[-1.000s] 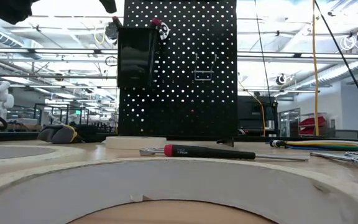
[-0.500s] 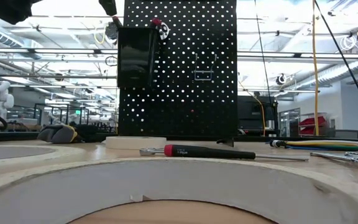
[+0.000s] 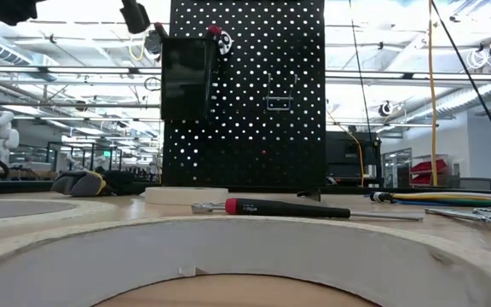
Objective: Hang tools onto peg board
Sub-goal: Put the black nut driver into the black bin on the peg board
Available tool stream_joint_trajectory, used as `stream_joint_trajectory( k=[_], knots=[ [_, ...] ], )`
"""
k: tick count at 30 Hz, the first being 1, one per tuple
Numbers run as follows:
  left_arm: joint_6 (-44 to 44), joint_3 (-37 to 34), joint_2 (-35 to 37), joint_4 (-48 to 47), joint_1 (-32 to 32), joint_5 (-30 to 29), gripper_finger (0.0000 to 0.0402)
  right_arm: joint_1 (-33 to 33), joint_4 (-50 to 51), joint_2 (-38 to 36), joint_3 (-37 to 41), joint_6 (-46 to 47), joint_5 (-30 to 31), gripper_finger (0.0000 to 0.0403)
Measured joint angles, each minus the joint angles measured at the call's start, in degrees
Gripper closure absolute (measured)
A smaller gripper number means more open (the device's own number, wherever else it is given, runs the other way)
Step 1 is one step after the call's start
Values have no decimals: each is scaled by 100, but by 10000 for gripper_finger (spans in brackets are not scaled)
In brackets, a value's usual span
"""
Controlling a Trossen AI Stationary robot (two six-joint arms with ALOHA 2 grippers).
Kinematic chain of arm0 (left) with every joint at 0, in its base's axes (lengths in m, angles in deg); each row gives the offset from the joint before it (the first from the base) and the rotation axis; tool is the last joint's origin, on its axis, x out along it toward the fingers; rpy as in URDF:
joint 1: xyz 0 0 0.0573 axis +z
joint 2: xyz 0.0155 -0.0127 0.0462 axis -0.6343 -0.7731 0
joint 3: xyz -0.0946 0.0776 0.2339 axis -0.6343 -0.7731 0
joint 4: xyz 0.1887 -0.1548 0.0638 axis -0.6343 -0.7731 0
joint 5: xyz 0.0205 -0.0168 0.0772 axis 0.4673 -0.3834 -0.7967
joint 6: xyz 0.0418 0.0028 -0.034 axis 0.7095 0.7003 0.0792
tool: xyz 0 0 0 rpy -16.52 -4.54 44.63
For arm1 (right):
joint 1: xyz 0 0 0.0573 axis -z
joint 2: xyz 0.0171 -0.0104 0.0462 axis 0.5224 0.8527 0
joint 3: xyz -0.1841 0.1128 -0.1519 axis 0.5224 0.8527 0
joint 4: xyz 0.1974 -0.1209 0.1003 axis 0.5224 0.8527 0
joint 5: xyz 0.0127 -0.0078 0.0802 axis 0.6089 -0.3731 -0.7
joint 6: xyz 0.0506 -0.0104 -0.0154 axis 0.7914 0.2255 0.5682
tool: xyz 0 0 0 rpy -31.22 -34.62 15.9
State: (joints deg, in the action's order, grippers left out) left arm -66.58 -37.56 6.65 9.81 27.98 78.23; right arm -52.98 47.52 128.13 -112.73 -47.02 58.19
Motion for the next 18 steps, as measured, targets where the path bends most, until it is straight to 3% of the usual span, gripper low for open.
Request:
stream_joint_trajectory(
  k=[4,7,18],
  knots=[
    [-1142,0,-259,12,-151,149,384,-78,2,135,0,-2399,8,226],
    [-1518,0,-395,236,-231,98,384,-75,-8,254,0,-3470,53,226],
    [-2036,-2,-852,844,-496,-463,384,-80,-880,503,0,-5015,576,227]
  ],
)
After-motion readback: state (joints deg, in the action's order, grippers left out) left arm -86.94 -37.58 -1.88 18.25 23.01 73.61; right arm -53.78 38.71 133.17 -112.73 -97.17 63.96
